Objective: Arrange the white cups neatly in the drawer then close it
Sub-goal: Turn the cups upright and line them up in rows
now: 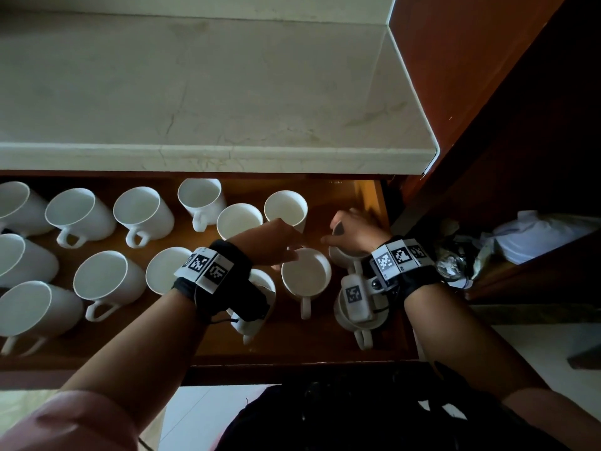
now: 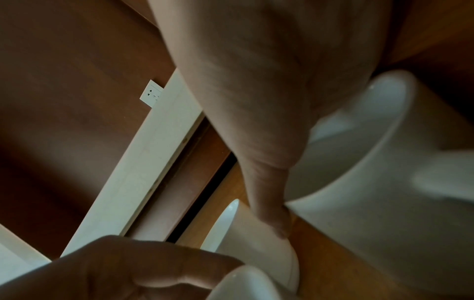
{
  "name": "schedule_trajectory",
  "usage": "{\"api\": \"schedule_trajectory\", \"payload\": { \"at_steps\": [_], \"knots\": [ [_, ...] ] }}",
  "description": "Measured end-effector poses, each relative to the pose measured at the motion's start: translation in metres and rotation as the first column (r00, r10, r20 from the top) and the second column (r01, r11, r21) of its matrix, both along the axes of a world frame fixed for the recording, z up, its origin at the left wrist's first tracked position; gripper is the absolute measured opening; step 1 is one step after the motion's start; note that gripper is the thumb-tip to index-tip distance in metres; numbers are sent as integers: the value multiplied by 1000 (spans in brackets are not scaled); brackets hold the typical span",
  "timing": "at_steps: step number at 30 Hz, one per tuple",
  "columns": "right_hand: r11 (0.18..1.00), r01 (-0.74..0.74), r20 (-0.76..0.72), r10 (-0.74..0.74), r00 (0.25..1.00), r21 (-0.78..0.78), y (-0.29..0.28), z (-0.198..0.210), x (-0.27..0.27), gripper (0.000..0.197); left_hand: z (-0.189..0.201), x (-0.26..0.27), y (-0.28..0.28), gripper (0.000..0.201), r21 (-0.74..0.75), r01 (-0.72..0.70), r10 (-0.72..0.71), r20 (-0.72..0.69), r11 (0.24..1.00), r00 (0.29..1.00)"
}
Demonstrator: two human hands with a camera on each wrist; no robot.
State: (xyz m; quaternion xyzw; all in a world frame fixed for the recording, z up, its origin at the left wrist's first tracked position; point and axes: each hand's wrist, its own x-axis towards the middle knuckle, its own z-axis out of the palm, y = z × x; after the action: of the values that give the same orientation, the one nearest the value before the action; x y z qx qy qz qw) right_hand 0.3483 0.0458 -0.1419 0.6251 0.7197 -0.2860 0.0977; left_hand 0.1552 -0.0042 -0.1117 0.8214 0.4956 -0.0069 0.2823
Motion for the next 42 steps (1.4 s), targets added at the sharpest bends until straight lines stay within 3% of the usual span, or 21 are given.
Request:
{"api": "schedule_trajectory", "payload": {
  "at_steps": [8,12,20,24,36,39,42],
  "knots": [
    [1000,-2,5,2,1000,4,3,-5,0,47,3,2,1,31,-49,2,-4,-38,999,999],
    [1000,-3,-4,3,1000,18,5,-11,0,31,-2,-1,3,28,-66,17,-21,-59,998,998],
    [1000,-13,4,13,1000,29,2,-8,2,45,-1,-1,1,32,-176,7,-11,-17,984,1000],
    [999,-20,-4,20,1000,33,3,-10,2,35,2,1,-2,33,-208,5,-6,-8,978,1000],
    [1000,-12,7,12,1000,8,2,-9,-1,47,5,5,-8,35,-342,78,-76,20,936,997],
    [1000,28,-3,-28,1000,5,3,-9,-2,29,5,5,-8,36,-360,73,-73,13,930,997],
    [999,45,-9,-45,999,15,2,-8,-3,36,8,5,-8,36,-357,62,-68,-4,932,998]
  ]
}}
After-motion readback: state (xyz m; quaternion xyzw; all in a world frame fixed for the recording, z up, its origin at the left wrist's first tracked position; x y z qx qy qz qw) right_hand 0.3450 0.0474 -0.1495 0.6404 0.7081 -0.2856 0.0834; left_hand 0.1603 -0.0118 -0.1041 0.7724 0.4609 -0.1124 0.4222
